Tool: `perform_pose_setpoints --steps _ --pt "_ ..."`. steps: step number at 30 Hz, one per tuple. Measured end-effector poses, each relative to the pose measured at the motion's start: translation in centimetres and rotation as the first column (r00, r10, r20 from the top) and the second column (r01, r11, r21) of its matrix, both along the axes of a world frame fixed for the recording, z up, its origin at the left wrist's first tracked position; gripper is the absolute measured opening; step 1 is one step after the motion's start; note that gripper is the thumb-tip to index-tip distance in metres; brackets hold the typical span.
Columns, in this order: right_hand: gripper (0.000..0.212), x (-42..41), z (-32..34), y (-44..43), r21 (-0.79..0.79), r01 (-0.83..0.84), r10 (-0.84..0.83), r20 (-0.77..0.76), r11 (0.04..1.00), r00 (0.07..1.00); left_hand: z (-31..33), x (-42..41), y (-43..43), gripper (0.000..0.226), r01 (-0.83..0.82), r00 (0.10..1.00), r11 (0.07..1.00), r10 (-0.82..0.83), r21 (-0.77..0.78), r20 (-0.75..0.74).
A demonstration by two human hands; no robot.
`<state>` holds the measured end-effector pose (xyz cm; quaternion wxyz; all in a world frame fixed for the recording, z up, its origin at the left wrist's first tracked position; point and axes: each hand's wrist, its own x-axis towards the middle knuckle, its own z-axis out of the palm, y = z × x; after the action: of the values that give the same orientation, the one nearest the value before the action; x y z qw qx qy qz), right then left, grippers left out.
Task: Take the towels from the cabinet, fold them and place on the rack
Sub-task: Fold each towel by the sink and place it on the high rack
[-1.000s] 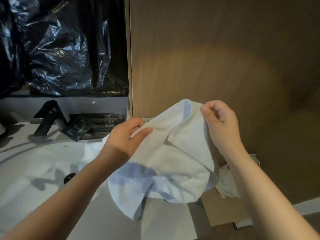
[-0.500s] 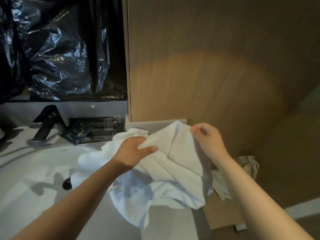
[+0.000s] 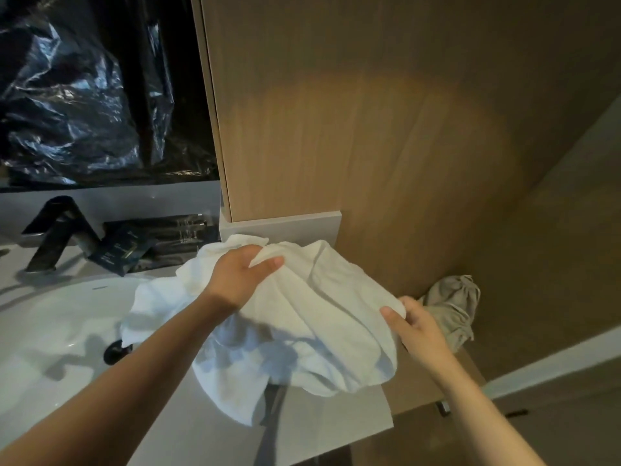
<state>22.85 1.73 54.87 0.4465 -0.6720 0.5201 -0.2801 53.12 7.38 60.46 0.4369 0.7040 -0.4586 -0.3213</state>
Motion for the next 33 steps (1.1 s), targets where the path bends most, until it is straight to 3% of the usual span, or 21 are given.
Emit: perform_pose_setpoints --steps 4,7,12,16,21,24,26,29,31,33 --pt "0.028 3.1 5.1 -2.1 -0.151 0.003 0.011 0.090 0.989 0.996 2.7 1.7 -0.1 0.013 -0.060 0.996 0.990 0.069 -0.124 0.064" --pt "0.028 6.5 10.6 -3.9 -0.292 0.008 0.038 0.149 0.956 0.988 5.9 3.7 -0.3 0.019 -0.119 0.977 0.971 0.151 -0.206 0.148" --pt "0.032 12.3 19.4 -6.1 -0.394 0.000 0.122 0.285 0.919 0.951 11.3 5.7 -0.3 0.025 -0.101 0.941 0.916 0.214 -0.387 0.261" --pt "0.032 16.3 23.6 -6.7 -0.458 -0.038 0.189 0.287 0.888 0.939 14.5 5.9 -0.4 0.017 -0.161 0.942 0.867 0.278 -0.471 0.190" --pt "0.024 18.0 25.1 -7.7 -0.474 0.037 0.144 0.341 0.880 0.929 17.6 6.6 -0.1 0.009 -0.220 0.934 0.791 0.341 -0.570 0.112" --pt "0.022 17.8 23.6 -8.4 -0.459 0.071 0.104 0.346 0.886 0.933 16.4 6.8 -0.1 0.011 -0.190 0.924 0.820 0.336 -0.540 0.184" --pt "0.027 17.5 21.1 -8.7 -0.455 0.030 0.083 0.228 0.890 0.970 13.7 6.9 -0.2 0.019 -0.143 0.921 0.877 0.288 -0.458 0.264" --pt "0.019 15.9 16.2 -8.5 -0.287 -0.045 0.064 0.059 0.957 0.996 8.3 6.7 0.1 0.027 -0.109 0.922 0.948 0.209 -0.300 0.326" --pt "0.046 13.6 13.1 -7.6 -0.172 -0.029 0.034 0.026 0.985 0.999 5.3 6.6 0.4 0.028 -0.117 0.936 0.969 0.181 -0.217 0.301" --pt "0.058 11.0 10.6 -5.8 -0.137 0.002 -0.003 -0.003 0.991 1.000 3.2 6.3 0.7 0.027 -0.096 0.945 0.982 0.142 -0.165 0.294"
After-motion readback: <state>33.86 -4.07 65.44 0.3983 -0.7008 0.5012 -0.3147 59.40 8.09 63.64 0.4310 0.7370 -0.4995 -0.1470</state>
